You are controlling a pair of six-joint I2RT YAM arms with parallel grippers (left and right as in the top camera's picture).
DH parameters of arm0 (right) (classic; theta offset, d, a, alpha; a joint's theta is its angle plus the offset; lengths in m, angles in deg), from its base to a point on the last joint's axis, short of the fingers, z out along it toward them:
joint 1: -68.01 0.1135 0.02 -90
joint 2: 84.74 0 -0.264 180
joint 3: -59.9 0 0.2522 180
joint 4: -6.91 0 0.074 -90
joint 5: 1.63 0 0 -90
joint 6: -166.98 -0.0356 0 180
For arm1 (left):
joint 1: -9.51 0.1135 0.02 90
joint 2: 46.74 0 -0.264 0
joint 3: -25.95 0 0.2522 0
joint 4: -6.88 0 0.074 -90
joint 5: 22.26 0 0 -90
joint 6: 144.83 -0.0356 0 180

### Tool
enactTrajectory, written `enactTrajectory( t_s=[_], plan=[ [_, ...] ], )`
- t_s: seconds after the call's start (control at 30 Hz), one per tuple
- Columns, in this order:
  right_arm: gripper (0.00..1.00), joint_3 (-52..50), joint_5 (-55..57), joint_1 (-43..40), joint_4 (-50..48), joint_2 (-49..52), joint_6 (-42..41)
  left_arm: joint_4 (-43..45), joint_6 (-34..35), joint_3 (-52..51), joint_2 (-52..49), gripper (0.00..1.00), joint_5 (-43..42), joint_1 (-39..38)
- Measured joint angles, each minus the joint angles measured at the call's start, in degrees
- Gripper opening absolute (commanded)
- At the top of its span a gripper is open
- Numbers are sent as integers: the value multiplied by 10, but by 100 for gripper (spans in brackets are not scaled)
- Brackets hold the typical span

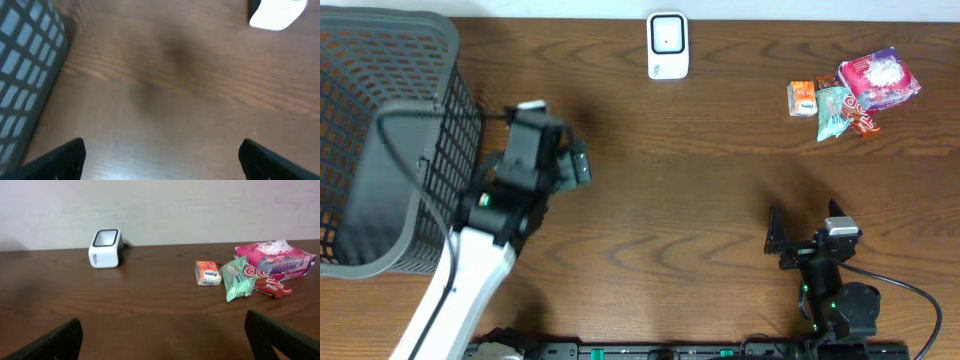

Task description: Scan the item barcode

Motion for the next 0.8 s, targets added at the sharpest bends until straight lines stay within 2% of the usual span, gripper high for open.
enactTrajectory(
  t_s=[0.27,0.43,0.6,0.8],
  plan=[
    [99,0,1,0,0,0,0,160,-56,-195,152,98,-94,82],
    [99,0,2,0,0,0,0,224,-81,-304,302,98,-127,112],
    [99,0,2,0,0,0,0,239,-109,-405,469,98,-136,112],
    [99,0,2,0,0,0,0,240,-114,-457,535,98,-137,112]
  ],
)
